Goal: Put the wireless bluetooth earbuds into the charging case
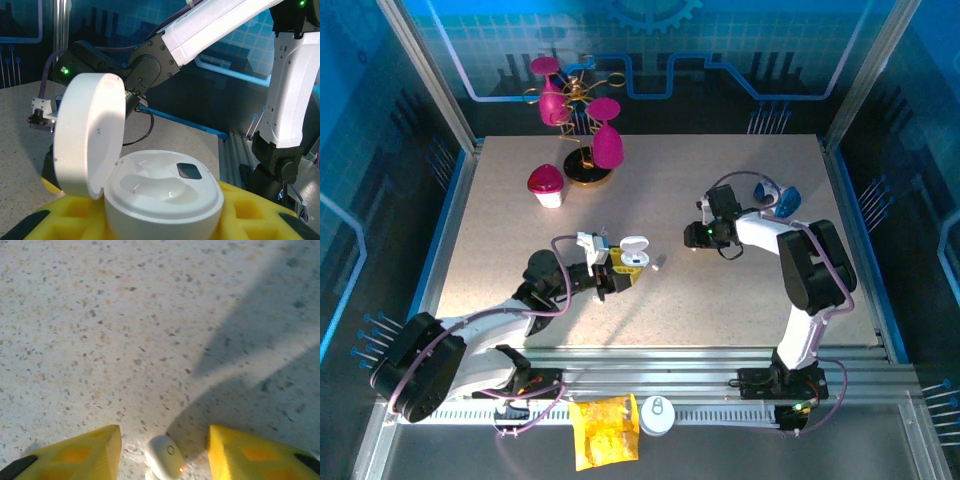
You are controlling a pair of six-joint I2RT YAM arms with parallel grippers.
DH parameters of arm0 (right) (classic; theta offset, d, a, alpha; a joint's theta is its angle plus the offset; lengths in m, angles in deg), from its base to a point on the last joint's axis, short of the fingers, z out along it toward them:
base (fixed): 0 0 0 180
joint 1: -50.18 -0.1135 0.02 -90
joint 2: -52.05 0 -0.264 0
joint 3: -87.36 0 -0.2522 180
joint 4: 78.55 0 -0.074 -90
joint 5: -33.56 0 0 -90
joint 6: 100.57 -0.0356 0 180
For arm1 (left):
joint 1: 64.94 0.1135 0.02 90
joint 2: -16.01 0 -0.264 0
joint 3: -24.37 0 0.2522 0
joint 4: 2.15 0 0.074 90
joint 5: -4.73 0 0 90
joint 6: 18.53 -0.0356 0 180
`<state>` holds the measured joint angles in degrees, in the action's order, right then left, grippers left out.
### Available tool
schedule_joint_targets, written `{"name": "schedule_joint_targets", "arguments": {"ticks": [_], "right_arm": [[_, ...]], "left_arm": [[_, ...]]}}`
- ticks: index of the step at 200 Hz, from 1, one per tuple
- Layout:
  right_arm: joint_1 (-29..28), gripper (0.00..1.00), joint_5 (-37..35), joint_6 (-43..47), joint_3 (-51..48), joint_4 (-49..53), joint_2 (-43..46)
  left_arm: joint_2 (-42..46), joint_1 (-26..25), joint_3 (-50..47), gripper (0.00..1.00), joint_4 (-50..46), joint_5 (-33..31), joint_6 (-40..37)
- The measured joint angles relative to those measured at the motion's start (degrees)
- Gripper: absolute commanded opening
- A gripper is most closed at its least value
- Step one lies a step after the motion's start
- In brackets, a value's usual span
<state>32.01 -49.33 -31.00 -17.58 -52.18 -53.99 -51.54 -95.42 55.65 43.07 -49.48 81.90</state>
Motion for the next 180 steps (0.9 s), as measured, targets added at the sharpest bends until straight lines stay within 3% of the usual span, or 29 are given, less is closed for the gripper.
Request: {"name": "schedule_joint_targets", "arguments": {"ticks": [75, 180], "right_arm": [[1.33, 0.33, 5.79, 0.57, -0.24, -0.72, -0.74], [1.42, 0.22, 8.46, 0.28, -1.46, -1.7, -0.72]], "left_arm": [[0.33, 0.0, 0.0, 0.29, -0.07, 0.02, 0.0], [0.33, 0.0, 0.0, 0.29, -0.04, 0.02, 0.0]]}}
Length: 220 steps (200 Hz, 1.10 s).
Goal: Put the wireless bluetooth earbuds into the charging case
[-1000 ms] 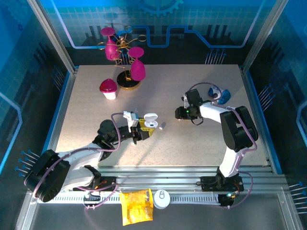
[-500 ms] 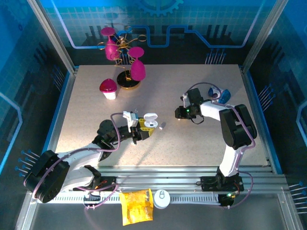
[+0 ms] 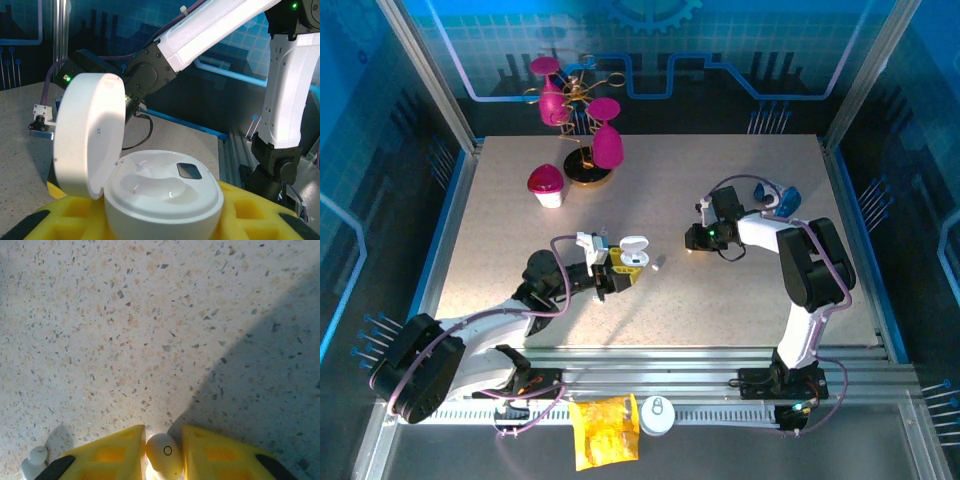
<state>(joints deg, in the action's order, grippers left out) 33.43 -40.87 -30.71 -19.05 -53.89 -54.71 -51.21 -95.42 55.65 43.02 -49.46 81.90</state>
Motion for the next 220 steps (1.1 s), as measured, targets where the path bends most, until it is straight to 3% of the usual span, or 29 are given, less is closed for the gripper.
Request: {"name": "schedule_joint_targets", "arguments": {"ticks": [130, 177, 220], "right_arm": [[0.0, 0.18, -0.39, -2.4, -3.91, -0.42, 4.02], [-0.09, 0.19, -4.57, -5.18, -8.24, -0.15, 13.33], [-2.97, 0.19, -9.35, -7.39, -8.52, 3.04, 24.72]], "left_arm": [[-0.39, 0.0, 0.0, 0.29, 0.07, 0.0, -0.02], [-2.54, 0.0, 0.0, 0.28, 0.07, -0.72, -1.92], [-9.99, 0.0, 0.57, 0.28, 1.29, -3.61, -4.98]]}}
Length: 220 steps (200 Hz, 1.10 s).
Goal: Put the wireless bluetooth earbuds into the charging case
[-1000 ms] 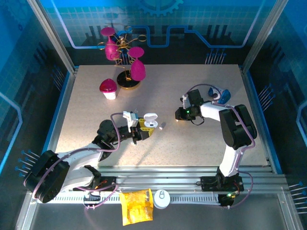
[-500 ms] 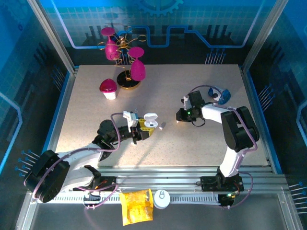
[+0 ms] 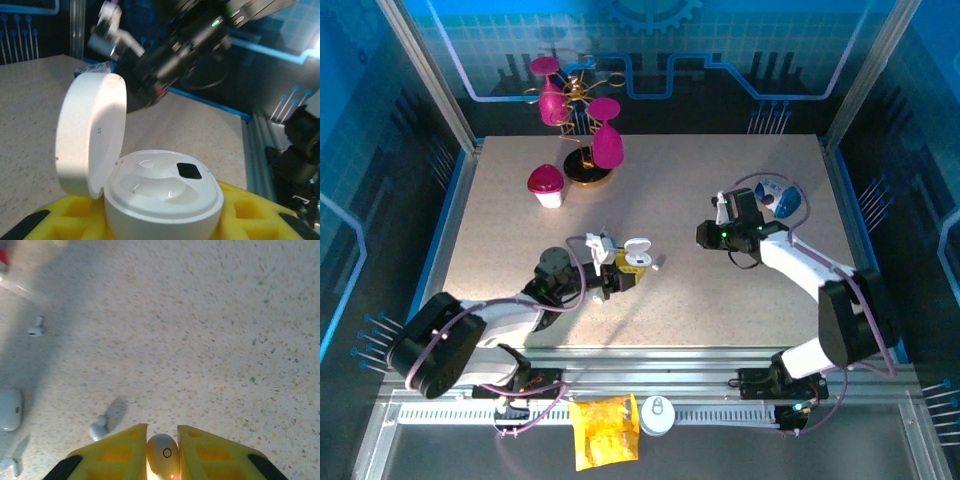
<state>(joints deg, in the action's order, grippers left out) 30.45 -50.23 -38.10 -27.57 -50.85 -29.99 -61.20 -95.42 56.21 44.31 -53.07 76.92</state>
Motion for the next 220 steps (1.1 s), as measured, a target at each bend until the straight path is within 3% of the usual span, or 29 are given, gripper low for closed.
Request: {"name": "schedule_joint_targets", "arguments": {"ticks": [73, 127, 220], "right_arm": [[-12.2, 0.19, -7.21, -2.03, 5.29, 8.63, 11.85], [-21.22, 0.19, -10.23, -2.95, 10.12, 10.12, 11.76], [-27.91, 0.19, -11.34, -3.65, 14.16, 8.57, 6.16]], "left_arm": [[-11.13, 0.0, 3.48, 0.27, 9.57, -3.34, -1.46], [-12.63, 0.0, 3.65, 0.27, 12.87, -3.52, -1.33], [-12.63, 0.0, 3.65, 0.26, 13.0, -4.17, -1.53]]}}
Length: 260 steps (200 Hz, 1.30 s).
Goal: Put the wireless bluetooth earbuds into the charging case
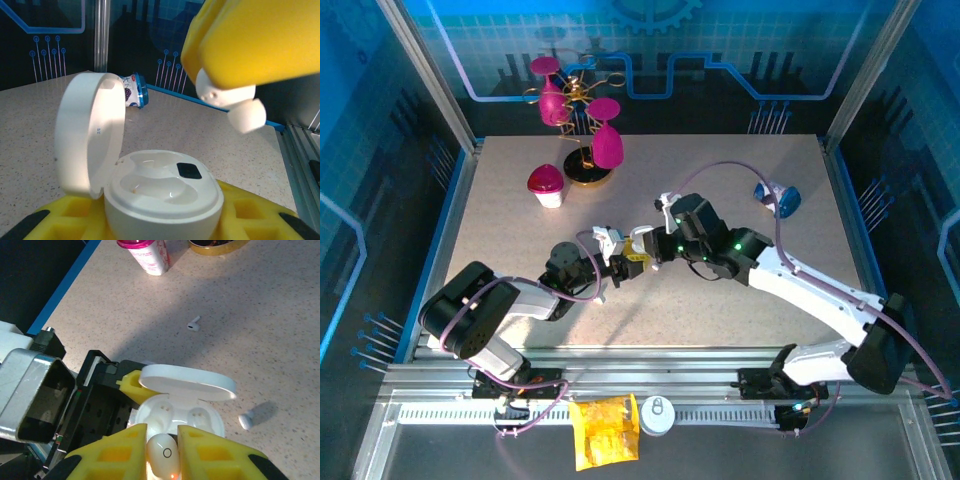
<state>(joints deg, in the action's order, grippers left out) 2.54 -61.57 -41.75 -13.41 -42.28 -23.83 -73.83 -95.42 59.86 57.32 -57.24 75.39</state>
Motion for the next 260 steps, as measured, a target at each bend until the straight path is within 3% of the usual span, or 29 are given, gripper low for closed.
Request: {"name": "schedule_joint_targets", "arguments": {"ticks": [203, 260], "right_arm": [[-1.42, 0.14, -2.4, -1.7, 2.14, -3.87, -6.34], [-3.37, 0.21, -6.71, -1.79, 2.16, -4.15, -6.67]], "left_arm": [[2.19, 0.0, 0.0, 0.26, -0.98, -1.11, -0.02], [2.16, 0.02, -0.02, 0.26, -1.22, -1.75, 0.0]]}}
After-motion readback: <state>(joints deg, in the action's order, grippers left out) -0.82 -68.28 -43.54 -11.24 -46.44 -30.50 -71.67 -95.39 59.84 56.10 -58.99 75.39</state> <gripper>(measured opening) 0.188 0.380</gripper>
